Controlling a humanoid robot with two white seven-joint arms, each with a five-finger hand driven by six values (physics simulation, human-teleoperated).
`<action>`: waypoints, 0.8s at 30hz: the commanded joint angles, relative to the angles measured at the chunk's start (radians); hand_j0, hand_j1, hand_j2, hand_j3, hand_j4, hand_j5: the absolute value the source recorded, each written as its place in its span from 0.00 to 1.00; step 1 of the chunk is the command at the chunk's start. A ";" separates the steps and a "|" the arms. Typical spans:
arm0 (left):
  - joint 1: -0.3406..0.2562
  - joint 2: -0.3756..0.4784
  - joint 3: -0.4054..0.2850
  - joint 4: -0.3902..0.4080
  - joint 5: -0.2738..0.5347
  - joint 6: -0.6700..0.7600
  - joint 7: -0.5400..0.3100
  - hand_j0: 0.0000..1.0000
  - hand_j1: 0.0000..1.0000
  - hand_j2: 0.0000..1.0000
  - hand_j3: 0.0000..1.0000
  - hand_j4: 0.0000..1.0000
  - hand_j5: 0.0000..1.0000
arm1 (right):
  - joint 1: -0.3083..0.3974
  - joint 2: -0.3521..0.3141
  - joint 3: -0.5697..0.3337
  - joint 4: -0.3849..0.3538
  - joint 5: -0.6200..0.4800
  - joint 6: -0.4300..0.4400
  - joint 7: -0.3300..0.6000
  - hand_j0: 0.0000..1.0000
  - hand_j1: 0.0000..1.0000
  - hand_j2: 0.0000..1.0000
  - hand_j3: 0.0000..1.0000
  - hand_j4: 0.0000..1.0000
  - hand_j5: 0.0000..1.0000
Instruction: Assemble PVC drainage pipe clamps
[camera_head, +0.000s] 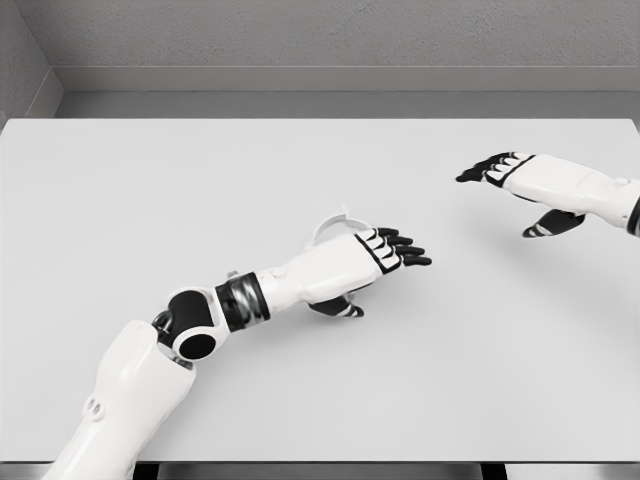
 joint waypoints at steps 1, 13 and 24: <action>0.000 0.000 -0.001 0.012 0.007 0.002 0.001 1.00 1.00 1.00 1.00 1.00 1.00 | 0.000 -0.007 0.000 0.000 -0.005 0.003 -0.001 1.00 1.00 1.00 1.00 1.00 1.00; -0.023 0.002 0.002 0.058 0.007 0.000 0.001 1.00 1.00 1.00 1.00 1.00 1.00 | 0.000 -0.012 0.000 -0.001 -0.005 0.003 -0.001 1.00 1.00 1.00 1.00 1.00 1.00; -0.038 -0.005 -0.001 0.092 0.007 0.000 0.001 1.00 1.00 1.00 1.00 1.00 1.00 | 0.000 -0.015 0.000 -0.004 -0.006 0.003 -0.001 1.00 1.00 1.00 1.00 1.00 1.00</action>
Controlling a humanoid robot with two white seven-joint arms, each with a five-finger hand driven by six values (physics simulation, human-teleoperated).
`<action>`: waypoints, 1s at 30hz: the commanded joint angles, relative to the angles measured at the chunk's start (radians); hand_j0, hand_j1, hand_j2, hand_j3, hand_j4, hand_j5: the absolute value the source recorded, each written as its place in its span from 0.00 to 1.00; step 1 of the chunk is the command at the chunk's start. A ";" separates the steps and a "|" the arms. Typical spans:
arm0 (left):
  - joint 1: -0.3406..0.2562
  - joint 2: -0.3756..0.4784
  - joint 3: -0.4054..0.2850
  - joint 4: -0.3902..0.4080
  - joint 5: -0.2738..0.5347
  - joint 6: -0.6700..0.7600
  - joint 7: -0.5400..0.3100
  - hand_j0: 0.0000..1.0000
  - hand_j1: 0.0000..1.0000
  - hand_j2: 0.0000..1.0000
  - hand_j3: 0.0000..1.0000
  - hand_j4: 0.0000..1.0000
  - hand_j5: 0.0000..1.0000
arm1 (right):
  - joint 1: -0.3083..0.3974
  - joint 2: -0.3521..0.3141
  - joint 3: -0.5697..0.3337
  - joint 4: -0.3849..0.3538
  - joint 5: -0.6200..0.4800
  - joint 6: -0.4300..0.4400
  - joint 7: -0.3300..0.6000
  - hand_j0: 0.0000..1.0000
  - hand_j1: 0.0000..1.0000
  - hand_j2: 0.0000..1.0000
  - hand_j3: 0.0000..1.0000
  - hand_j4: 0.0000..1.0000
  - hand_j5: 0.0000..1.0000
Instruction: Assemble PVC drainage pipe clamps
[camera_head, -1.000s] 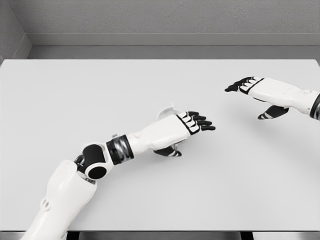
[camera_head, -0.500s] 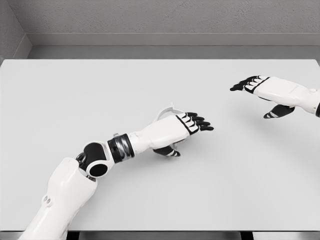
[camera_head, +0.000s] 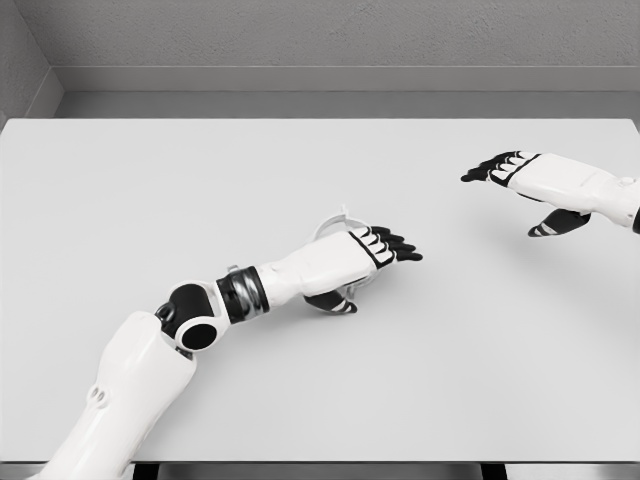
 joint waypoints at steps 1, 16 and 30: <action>0.000 -0.001 0.000 0.002 0.008 0.002 0.001 1.00 1.00 1.00 1.00 1.00 1.00 | 0.000 -0.001 0.000 -0.001 -0.004 0.002 0.000 1.00 1.00 1.00 1.00 1.00 1.00; -0.021 -0.002 0.005 0.024 0.009 0.003 0.001 1.00 1.00 1.00 1.00 1.00 1.00 | 0.000 -0.008 0.000 -0.001 -0.006 0.002 0.000 1.00 1.00 1.00 1.00 1.00 1.00; -0.023 -0.020 0.003 0.035 0.006 0.003 0.001 1.00 1.00 1.00 1.00 1.00 1.00 | 0.000 -0.017 -0.002 0.001 -0.006 0.002 0.000 1.00 1.00 1.00 1.00 1.00 1.00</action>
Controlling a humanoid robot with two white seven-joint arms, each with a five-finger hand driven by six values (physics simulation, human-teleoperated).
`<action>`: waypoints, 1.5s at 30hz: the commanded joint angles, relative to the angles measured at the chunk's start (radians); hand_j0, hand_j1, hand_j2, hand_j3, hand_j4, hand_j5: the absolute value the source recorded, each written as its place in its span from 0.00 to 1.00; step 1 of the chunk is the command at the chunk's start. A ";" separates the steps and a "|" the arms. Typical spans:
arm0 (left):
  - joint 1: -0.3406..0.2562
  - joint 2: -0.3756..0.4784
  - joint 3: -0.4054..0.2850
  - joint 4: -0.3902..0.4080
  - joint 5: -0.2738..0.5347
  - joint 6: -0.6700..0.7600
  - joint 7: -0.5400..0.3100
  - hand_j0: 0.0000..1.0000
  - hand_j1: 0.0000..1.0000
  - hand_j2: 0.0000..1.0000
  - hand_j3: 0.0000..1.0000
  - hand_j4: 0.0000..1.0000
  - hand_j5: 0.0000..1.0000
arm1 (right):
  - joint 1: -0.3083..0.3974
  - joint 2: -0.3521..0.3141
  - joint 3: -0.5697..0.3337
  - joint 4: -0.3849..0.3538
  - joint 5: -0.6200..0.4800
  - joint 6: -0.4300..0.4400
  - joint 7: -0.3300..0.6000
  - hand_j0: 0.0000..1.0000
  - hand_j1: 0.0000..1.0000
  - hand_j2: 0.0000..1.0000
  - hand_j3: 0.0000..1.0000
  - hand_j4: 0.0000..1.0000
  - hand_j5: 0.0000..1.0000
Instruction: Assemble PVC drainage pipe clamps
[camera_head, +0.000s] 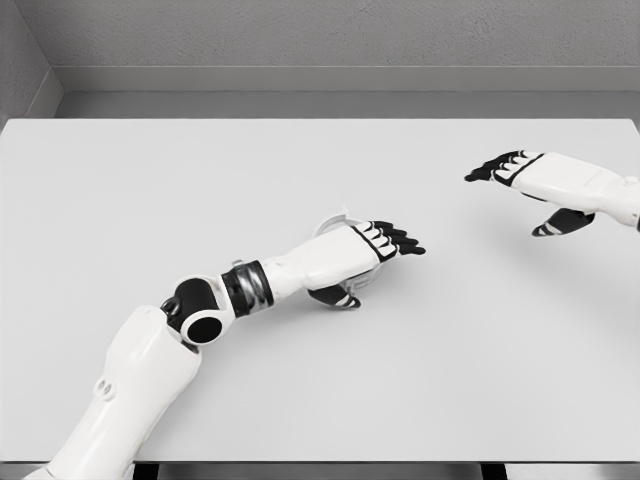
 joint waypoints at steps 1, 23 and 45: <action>-0.002 -0.001 0.001 0.008 0.009 0.001 0.001 1.00 1.00 1.00 1.00 1.00 1.00 | 0.000 -0.004 -0.001 0.000 -0.005 0.002 0.000 1.00 1.00 1.00 1.00 1.00 1.00; -0.025 -0.011 0.003 0.042 0.009 -0.002 0.001 1.00 1.00 1.00 1.00 1.00 1.00 | 0.002 -0.012 -0.001 -0.001 -0.005 0.002 -0.017 1.00 1.00 1.00 1.00 1.00 1.00; -0.029 -0.011 0.004 0.045 0.009 -0.003 0.001 1.00 1.00 1.00 1.00 1.00 1.00 | 0.000 -0.012 -0.001 0.002 -0.005 0.002 -0.019 1.00 1.00 1.00 1.00 1.00 1.00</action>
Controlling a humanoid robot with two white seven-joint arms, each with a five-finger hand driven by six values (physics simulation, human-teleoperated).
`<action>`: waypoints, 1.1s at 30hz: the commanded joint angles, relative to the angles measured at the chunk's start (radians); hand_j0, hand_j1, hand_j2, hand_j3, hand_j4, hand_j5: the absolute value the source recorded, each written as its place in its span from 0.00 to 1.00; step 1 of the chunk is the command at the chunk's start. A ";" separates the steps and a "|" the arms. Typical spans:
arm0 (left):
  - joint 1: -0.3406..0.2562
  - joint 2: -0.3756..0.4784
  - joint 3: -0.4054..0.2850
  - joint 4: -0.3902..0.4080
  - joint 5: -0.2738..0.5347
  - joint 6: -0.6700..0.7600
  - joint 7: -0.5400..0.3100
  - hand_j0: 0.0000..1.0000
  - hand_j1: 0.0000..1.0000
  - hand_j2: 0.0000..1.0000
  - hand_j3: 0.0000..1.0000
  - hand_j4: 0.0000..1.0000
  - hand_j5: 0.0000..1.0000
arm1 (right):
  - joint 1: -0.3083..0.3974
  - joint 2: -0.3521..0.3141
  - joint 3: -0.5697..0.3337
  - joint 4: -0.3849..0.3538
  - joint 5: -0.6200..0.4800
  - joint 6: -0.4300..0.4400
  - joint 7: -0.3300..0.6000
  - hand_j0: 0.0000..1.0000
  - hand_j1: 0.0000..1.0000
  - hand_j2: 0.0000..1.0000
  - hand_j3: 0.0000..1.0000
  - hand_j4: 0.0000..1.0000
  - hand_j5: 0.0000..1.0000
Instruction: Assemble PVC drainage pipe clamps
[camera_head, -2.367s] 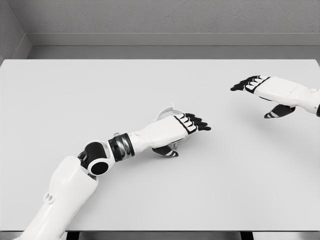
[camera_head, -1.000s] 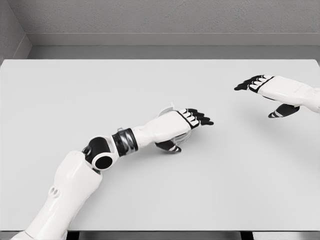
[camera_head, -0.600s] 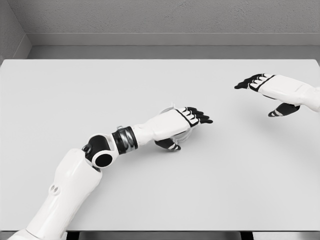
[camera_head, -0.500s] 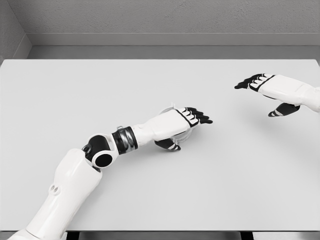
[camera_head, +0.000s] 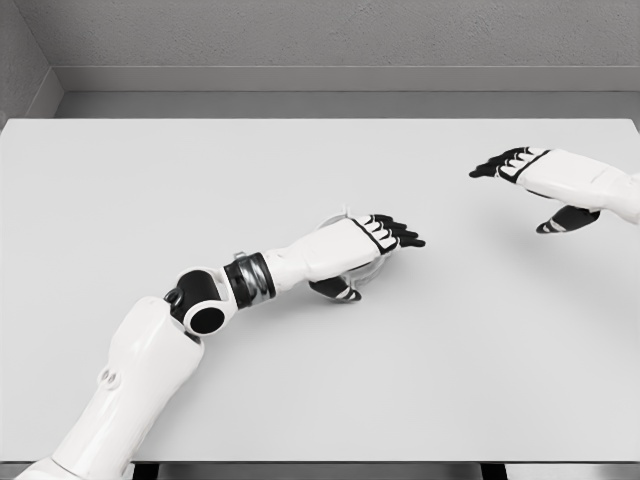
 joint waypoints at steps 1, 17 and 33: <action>0.000 0.000 0.001 0.000 0.008 0.003 0.001 1.00 1.00 1.00 1.00 1.00 1.00 | 0.002 -0.001 0.000 -0.001 -0.005 0.002 -0.001 1.00 1.00 1.00 1.00 1.00 1.00; 0.087 0.150 0.053 -0.268 0.112 -0.007 0.001 1.00 1.00 1.00 1.00 1.00 1.00 | 0.002 -0.003 0.000 -0.002 -0.005 0.002 -0.001 1.00 1.00 1.00 1.00 1.00 1.00; 0.103 0.592 0.340 -0.106 0.276 -0.007 0.001 1.00 1.00 1.00 1.00 1.00 1.00 | 0.009 -0.007 -0.011 -0.006 -0.005 -0.001 0.000 1.00 1.00 1.00 1.00 1.00 1.00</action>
